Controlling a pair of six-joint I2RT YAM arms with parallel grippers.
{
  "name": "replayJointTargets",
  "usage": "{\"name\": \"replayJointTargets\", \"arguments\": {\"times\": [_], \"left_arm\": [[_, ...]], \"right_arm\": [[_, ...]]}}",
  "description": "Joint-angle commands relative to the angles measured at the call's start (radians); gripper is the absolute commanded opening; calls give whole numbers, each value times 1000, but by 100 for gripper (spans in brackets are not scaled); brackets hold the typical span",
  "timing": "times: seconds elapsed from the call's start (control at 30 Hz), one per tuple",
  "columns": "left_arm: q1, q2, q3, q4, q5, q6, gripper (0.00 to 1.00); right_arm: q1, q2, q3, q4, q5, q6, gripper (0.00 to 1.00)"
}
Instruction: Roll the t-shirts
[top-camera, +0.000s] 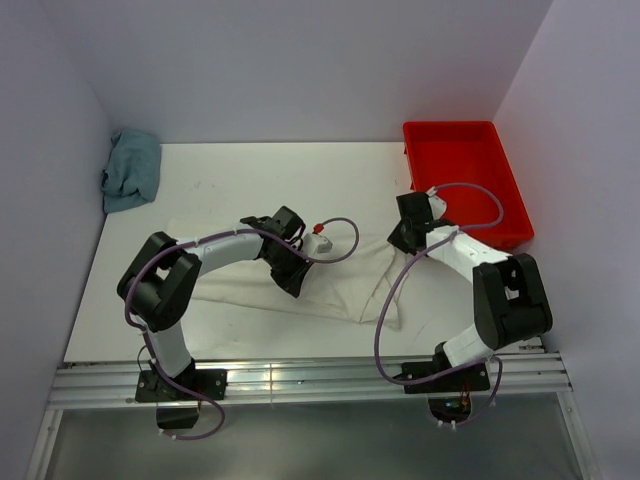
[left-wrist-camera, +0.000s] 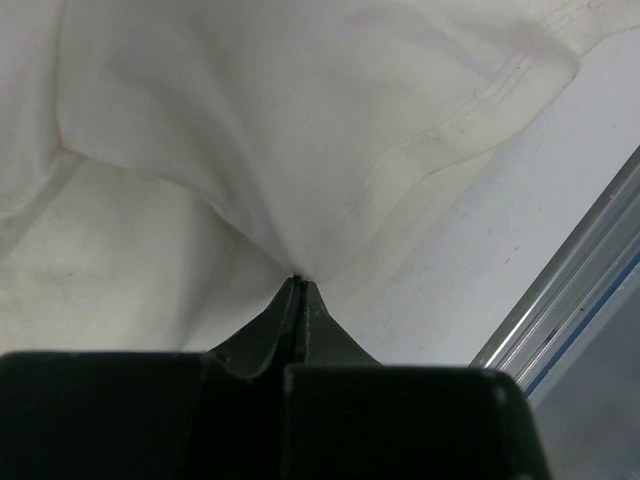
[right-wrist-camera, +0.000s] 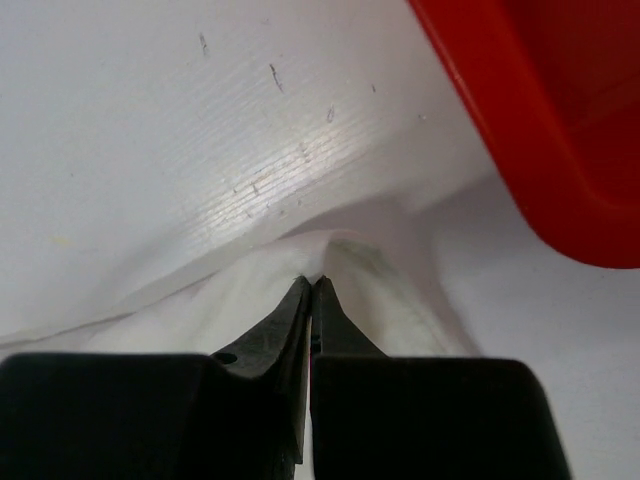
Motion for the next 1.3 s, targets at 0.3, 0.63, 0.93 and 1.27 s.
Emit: {"name": "replayJointTargets", "arguments": {"times": [0.3,0.63,0.93,1.27], "left_arm": [[-6,-26,30,-16,-13,3,0],[-6,-91,119,-52,-32,1,29],[32,-210,197,-56,-136,-57,54],[405,-207,264,-155,-99,12,54]], "right_arm": [[-49,48,69,-22,28,-43,4],[-45,-102,99,-119,25,-51,54],[3,-322,8,-226,26,4,57],[397,-310,-66,-263,135,193,57]]}}
